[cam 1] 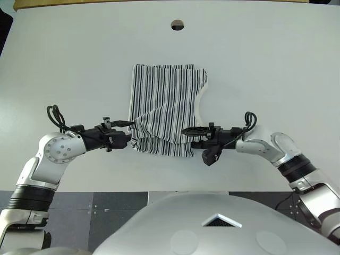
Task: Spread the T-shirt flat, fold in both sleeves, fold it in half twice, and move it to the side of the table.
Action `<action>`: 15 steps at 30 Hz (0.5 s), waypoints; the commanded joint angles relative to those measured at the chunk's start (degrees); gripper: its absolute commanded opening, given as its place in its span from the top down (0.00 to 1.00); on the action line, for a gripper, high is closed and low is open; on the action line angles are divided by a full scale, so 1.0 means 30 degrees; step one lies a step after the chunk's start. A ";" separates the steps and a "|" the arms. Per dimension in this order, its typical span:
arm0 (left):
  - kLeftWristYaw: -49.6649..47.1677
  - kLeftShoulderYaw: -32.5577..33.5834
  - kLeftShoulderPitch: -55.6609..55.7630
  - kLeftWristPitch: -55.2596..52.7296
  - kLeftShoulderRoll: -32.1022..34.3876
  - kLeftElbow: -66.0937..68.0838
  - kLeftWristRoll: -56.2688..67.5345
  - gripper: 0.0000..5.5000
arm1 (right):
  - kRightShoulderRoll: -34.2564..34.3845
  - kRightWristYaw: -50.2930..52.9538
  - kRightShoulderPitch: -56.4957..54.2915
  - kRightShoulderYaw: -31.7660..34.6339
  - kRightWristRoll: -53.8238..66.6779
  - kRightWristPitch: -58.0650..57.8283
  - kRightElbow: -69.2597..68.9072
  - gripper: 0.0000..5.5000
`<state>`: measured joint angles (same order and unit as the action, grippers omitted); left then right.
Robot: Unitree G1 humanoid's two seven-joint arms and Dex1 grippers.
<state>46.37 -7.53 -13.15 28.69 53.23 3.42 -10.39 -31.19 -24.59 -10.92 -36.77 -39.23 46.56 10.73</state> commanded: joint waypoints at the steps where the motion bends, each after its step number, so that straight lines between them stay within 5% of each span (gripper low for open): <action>1: 0.0431 -0.0773 -0.0541 -0.0484 0.0352 0.0301 -0.1083 0.81 | -0.0557 -0.2925 0.0895 -0.0100 0.1688 -0.2633 0.1304 0.69; 9: 0.1065 -0.1002 -0.1524 0.0077 0.1161 -0.1196 -0.0138 0.97 | -0.2185 -0.8757 0.2725 0.0413 0.8314 -0.7960 -0.2269 0.98; 15: 0.3369 -0.0864 -0.3420 -0.1225 0.2251 -0.4362 0.3429 0.97 | -0.5262 -1.3502 0.4675 0.0778 1.3457 -1.3547 -0.8043 0.98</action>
<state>53.72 -9.66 -21.58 27.34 57.98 -7.03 -2.74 -43.16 -60.74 0.90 -34.20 -0.66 11.21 -10.55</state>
